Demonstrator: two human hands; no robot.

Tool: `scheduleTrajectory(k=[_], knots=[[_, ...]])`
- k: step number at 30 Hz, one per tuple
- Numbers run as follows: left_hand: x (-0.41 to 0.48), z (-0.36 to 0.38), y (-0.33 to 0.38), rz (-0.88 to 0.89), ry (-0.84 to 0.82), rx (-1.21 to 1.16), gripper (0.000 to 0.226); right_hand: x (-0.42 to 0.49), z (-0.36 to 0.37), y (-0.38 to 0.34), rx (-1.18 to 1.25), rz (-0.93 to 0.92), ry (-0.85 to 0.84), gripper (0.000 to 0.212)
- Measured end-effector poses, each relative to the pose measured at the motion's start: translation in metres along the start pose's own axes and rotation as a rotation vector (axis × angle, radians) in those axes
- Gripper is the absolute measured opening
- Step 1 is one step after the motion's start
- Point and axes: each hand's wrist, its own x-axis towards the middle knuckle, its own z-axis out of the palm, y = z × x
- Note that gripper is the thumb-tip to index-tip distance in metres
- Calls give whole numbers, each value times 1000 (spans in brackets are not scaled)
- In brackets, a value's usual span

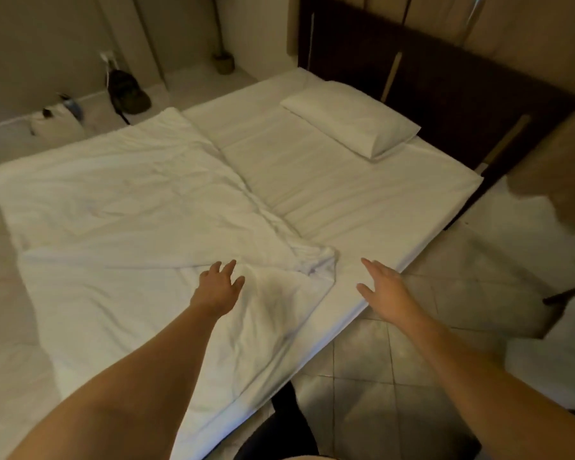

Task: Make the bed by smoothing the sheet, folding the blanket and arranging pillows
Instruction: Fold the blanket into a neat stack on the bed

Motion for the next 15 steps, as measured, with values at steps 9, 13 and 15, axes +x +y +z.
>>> scheduleTrajectory(k=[9, 13, 15], knots=[[105, -48, -8, -128, 12, -68, 63, 143, -15, -45, -61, -54, -123, 67], [138, -55, -22, -224, 11, -106, 63, 203, -14, -67, -61, -90, -197, 66], [153, -55, -27, -279, 16, -118, 62, 233, -12, -79, -77, -134, -228, 67]])
